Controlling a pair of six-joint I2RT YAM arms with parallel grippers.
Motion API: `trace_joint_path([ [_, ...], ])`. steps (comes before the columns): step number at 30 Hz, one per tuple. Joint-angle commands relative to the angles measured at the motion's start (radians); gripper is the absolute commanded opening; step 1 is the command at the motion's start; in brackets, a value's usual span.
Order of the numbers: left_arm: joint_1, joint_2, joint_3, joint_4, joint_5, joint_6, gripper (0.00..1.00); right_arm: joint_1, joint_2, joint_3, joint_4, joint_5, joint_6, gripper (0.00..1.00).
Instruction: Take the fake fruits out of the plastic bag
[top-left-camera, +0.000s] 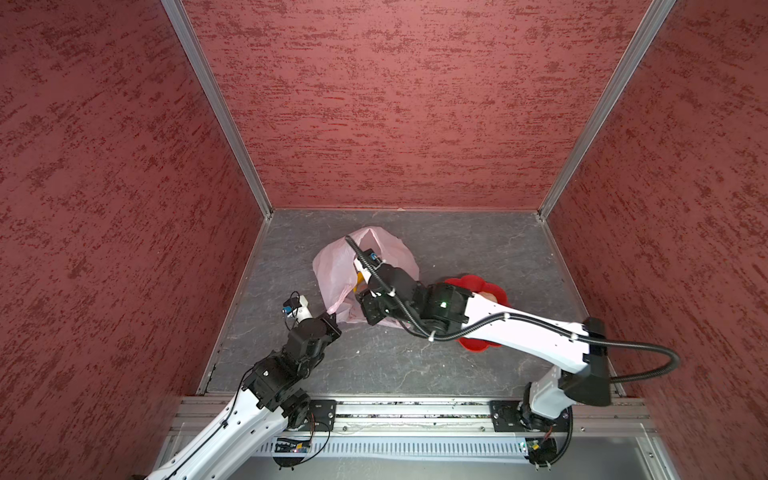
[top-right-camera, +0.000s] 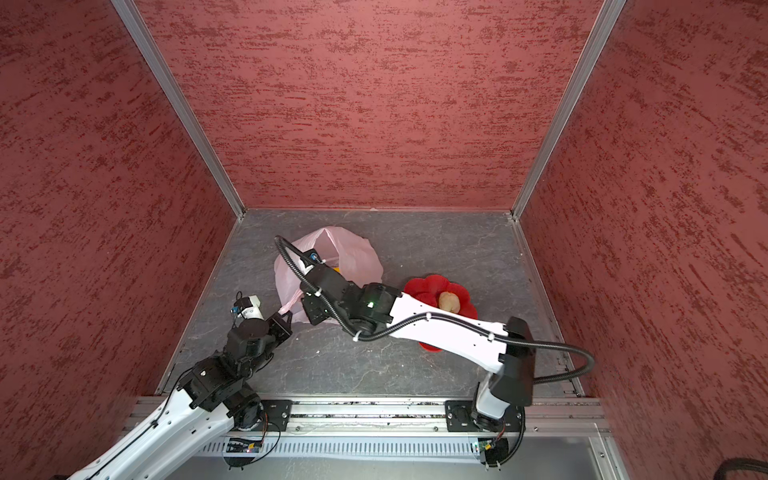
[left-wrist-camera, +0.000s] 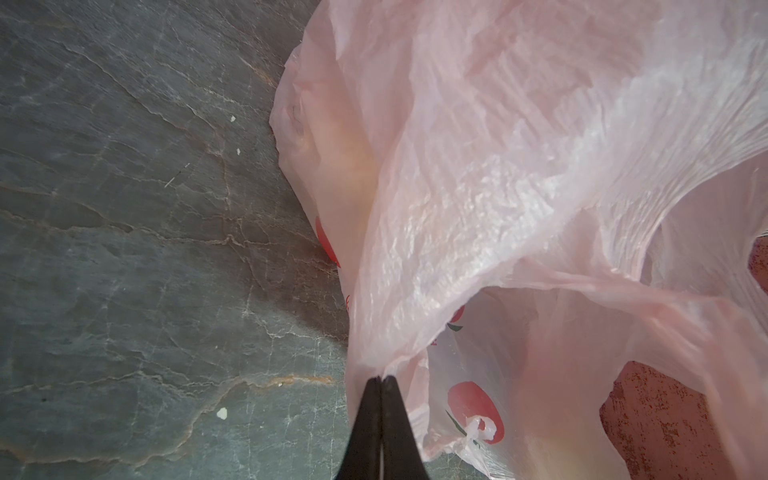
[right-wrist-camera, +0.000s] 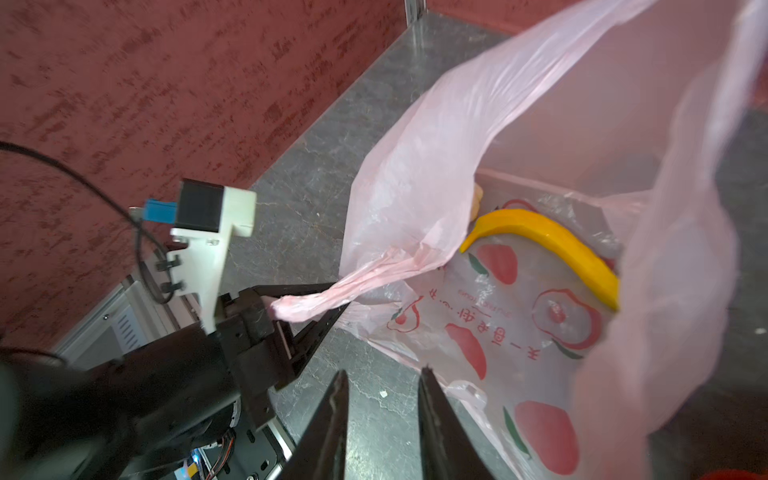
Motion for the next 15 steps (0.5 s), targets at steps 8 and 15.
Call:
trace_joint_path([
  [8, -0.007, -0.036, 0.012, -0.007, -0.016, 0.001, 0.00, -0.089, 0.136, -0.009, 0.045, -0.070, 0.103, 0.27],
  [15, -0.006, -0.038, 0.011, -0.022, -0.025, -0.011, 0.00, -0.156, 0.234, -0.001, 0.073, -0.094, 0.107, 0.29],
])
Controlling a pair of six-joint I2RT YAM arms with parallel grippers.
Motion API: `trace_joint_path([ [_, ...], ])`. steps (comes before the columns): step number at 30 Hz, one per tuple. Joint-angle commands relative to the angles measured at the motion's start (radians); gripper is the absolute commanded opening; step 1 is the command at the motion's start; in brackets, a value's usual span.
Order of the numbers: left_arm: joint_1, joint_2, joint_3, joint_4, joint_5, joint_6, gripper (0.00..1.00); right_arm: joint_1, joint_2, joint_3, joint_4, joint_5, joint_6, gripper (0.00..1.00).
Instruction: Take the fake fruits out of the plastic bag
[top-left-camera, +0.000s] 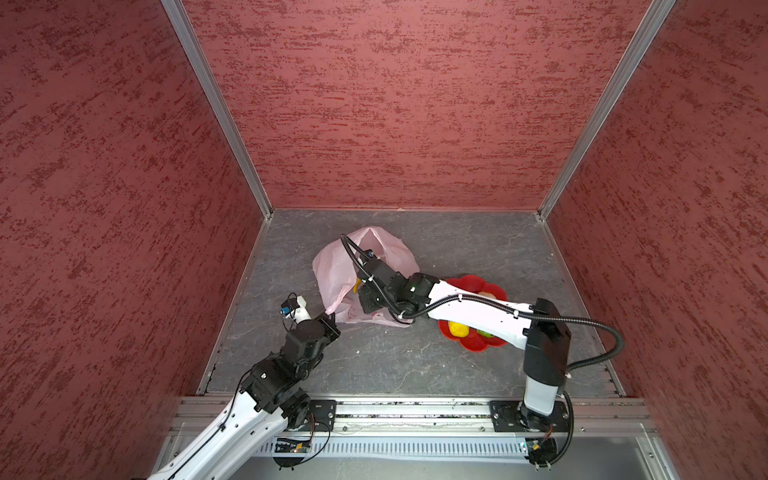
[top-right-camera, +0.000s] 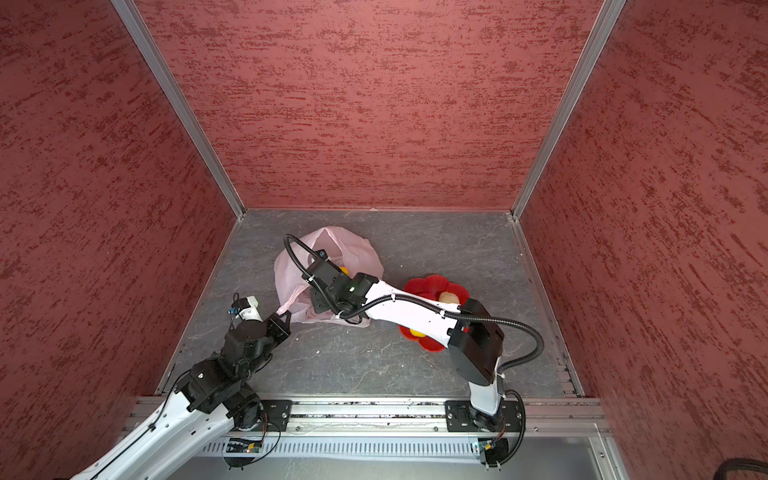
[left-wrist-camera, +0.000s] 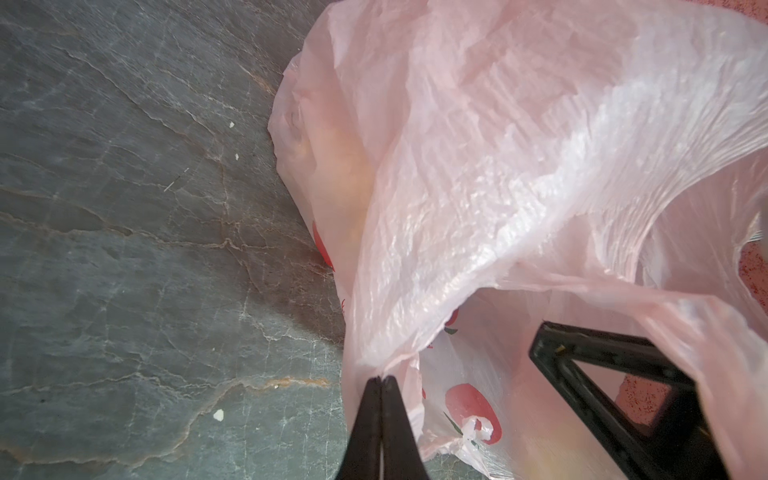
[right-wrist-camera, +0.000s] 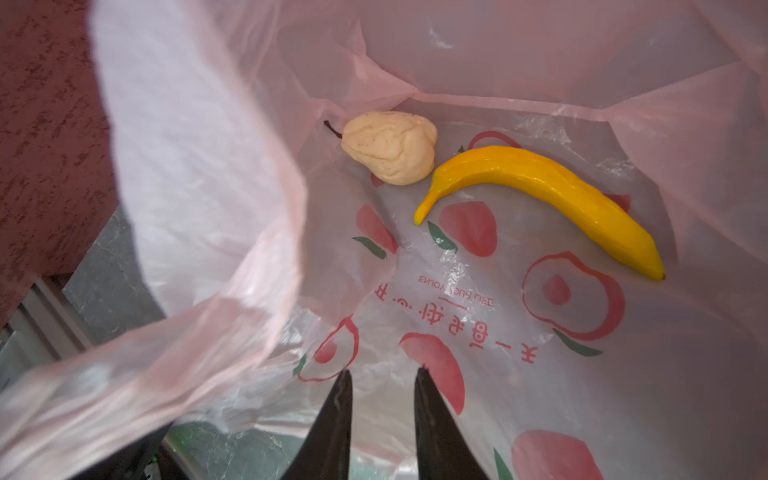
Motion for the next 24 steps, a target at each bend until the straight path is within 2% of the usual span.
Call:
trace_joint_path([
  [1, -0.004, -0.012, 0.011, -0.018, -0.014, -0.003, 0.00, -0.034, 0.064, 0.017, 0.043, -0.034, 0.028, 0.29],
  [10, -0.005, -0.027, -0.010, -0.046, -0.013, -0.013, 0.00, -0.113, 0.191, 0.087, 0.117, -0.075, 0.034, 0.35],
  [15, -0.006, -0.045, -0.031, -0.083, 0.001, -0.026, 0.00, -0.134, 0.252, 0.130, 0.150, -0.066, 0.068, 0.42],
  [24, -0.008, -0.100, -0.071, -0.136, 0.033, -0.032, 0.00, -0.143, 0.362, 0.212, 0.172, -0.066, 0.150, 0.43],
])
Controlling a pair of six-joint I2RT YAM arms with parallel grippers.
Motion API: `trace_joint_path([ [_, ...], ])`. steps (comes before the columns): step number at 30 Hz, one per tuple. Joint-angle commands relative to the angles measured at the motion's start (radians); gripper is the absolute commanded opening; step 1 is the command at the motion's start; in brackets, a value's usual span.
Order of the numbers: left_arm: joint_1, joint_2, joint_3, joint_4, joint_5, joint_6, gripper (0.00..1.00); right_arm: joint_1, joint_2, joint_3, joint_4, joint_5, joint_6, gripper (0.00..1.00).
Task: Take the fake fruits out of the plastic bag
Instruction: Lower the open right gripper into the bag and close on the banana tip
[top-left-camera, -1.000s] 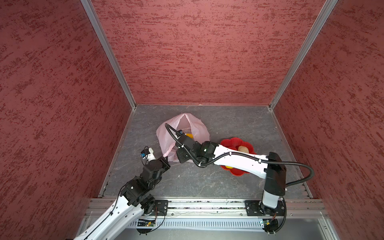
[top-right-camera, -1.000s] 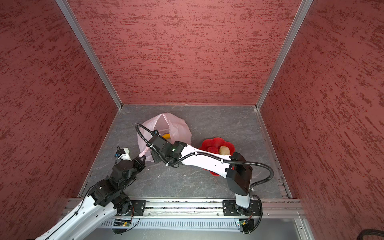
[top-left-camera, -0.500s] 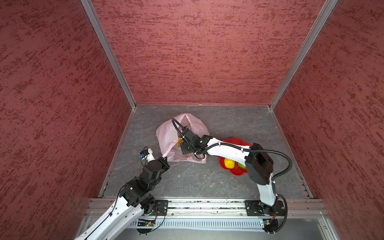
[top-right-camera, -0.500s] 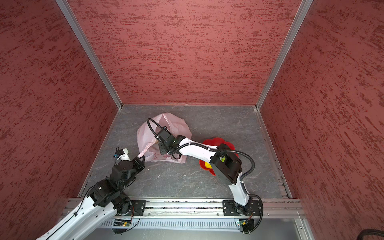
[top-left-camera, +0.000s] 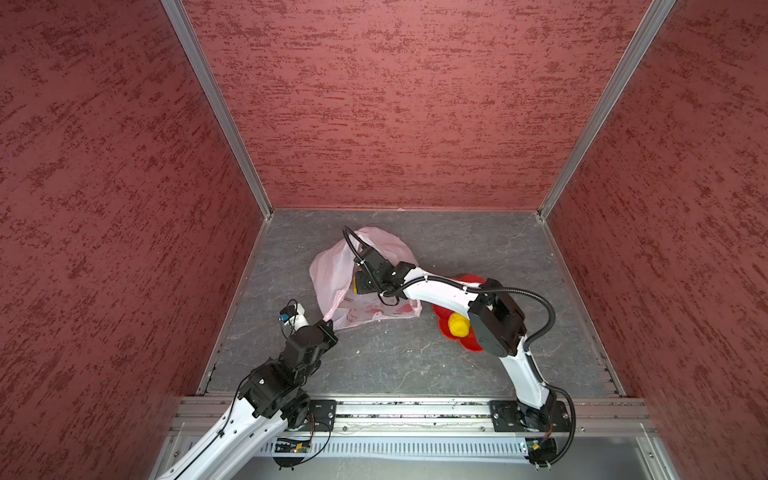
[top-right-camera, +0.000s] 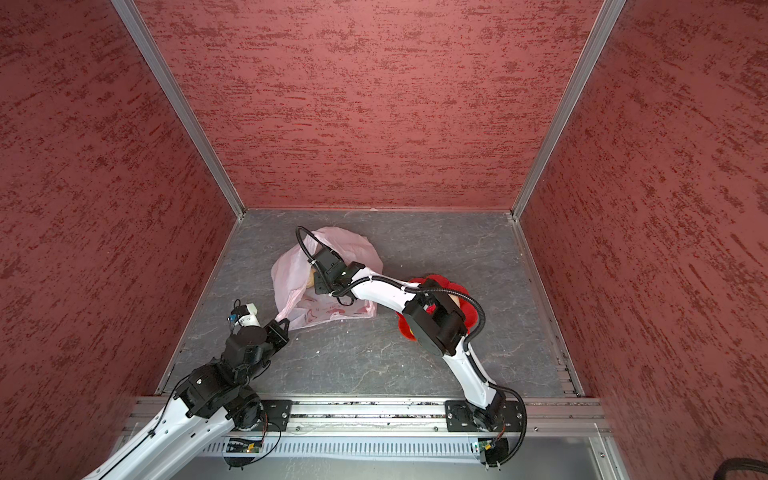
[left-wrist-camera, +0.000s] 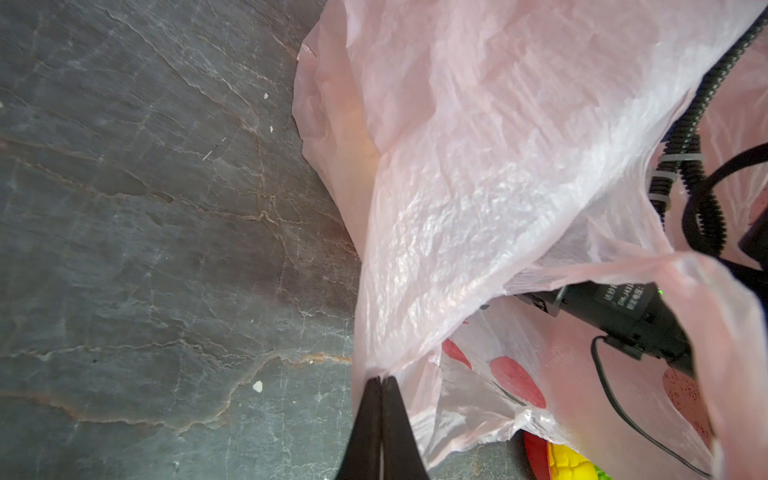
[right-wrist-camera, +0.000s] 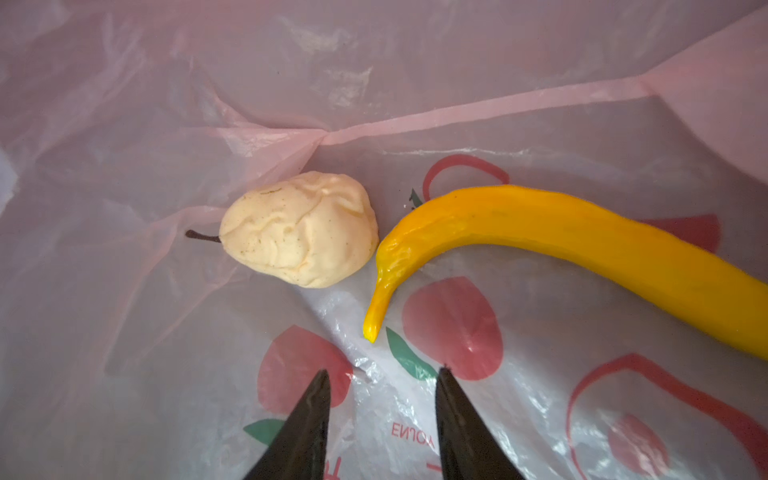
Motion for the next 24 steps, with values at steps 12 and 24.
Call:
trace_joint_path([
  [12, -0.006, -0.038, -0.046, -0.026, 0.028, -0.011, 0.00, -0.005, 0.075, 0.032, 0.100, -0.054, 0.069, 0.46],
  [24, -0.008, -0.039, -0.051, 0.013, 0.035, 0.004, 0.00, -0.004, 0.113, 0.050, 0.119, -0.036, 0.092, 0.38],
])
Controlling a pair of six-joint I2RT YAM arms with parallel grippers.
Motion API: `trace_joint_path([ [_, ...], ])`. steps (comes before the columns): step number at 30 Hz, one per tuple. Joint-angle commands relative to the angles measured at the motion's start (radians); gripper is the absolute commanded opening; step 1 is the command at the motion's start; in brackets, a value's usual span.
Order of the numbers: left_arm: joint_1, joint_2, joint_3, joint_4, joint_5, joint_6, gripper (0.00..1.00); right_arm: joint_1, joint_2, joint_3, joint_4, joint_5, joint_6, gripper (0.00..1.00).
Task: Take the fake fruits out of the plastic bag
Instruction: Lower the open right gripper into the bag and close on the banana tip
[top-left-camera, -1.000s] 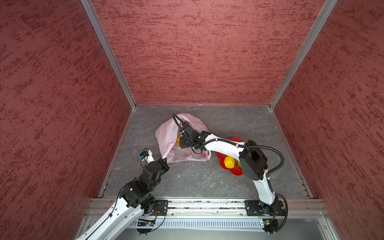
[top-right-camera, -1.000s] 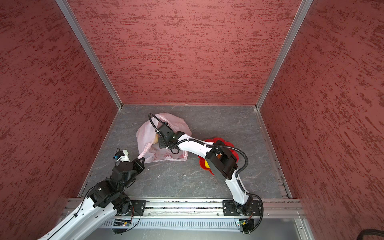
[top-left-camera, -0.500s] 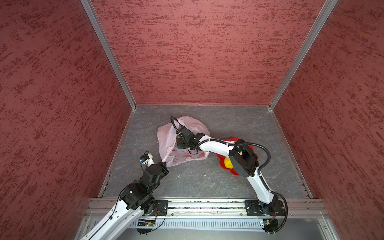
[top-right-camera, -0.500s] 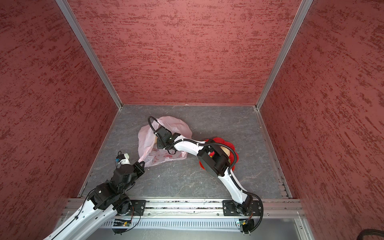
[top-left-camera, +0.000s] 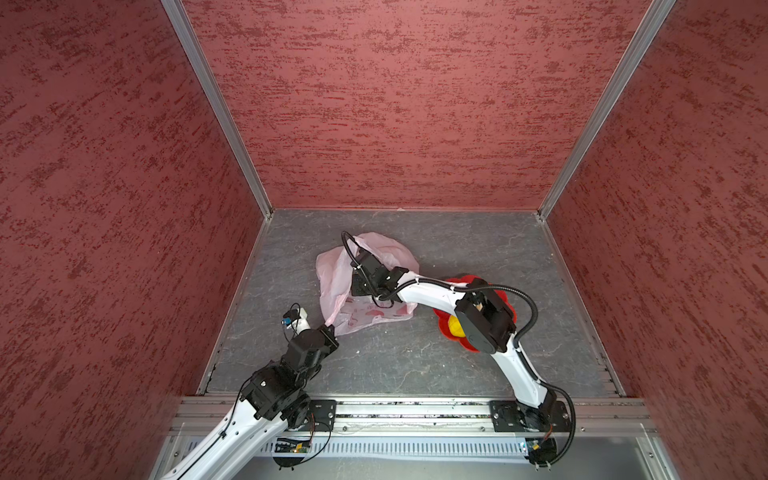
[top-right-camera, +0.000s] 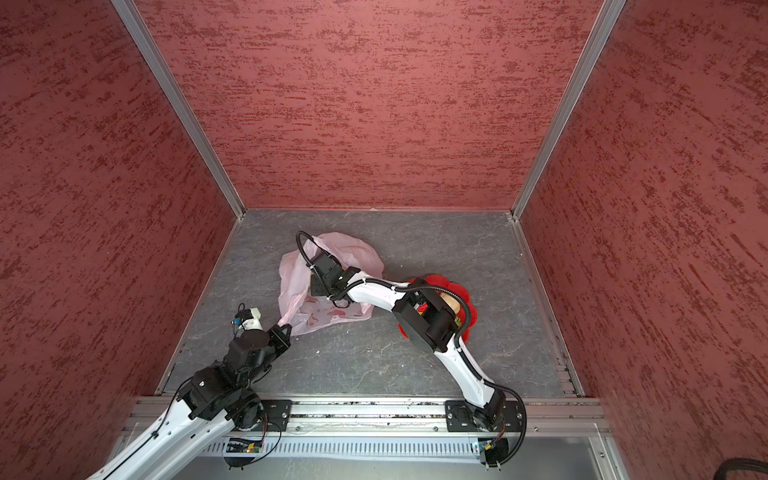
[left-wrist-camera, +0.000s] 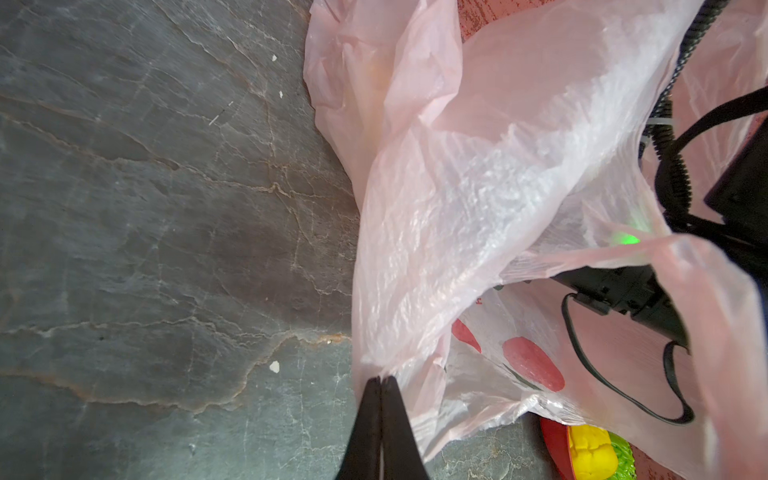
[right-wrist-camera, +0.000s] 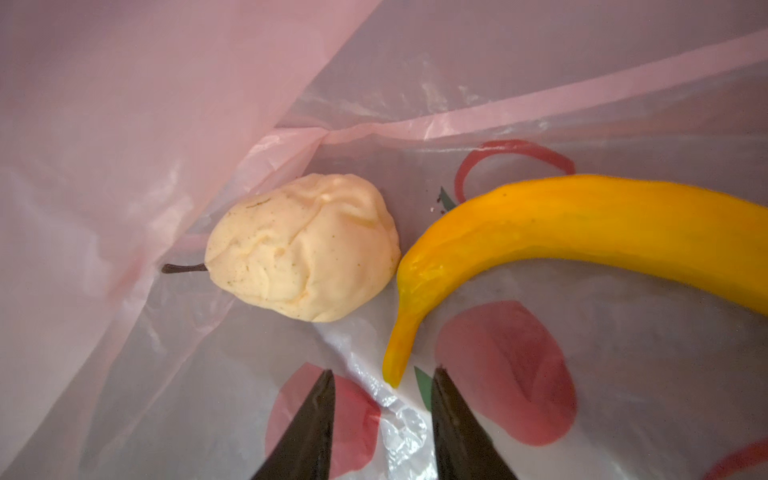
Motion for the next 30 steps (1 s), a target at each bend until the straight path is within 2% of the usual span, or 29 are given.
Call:
trace_joint_path([
  [1, -0.004, -0.009, -0.006, 0.026, 0.004, 0.012, 0.00, -0.004, 0.041, 0.052, 0.007, 0.012, 0.023, 0.37],
  [15, -0.004, -0.054, -0.004, -0.010, 0.004, 0.018, 0.00, -0.004, 0.132, 0.180, -0.095, 0.036, 0.018, 0.34],
  [30, -0.004, -0.069, -0.010, -0.018, 0.002, 0.014, 0.00, -0.004, 0.166, 0.204, -0.143, 0.050, 0.022, 0.30],
])
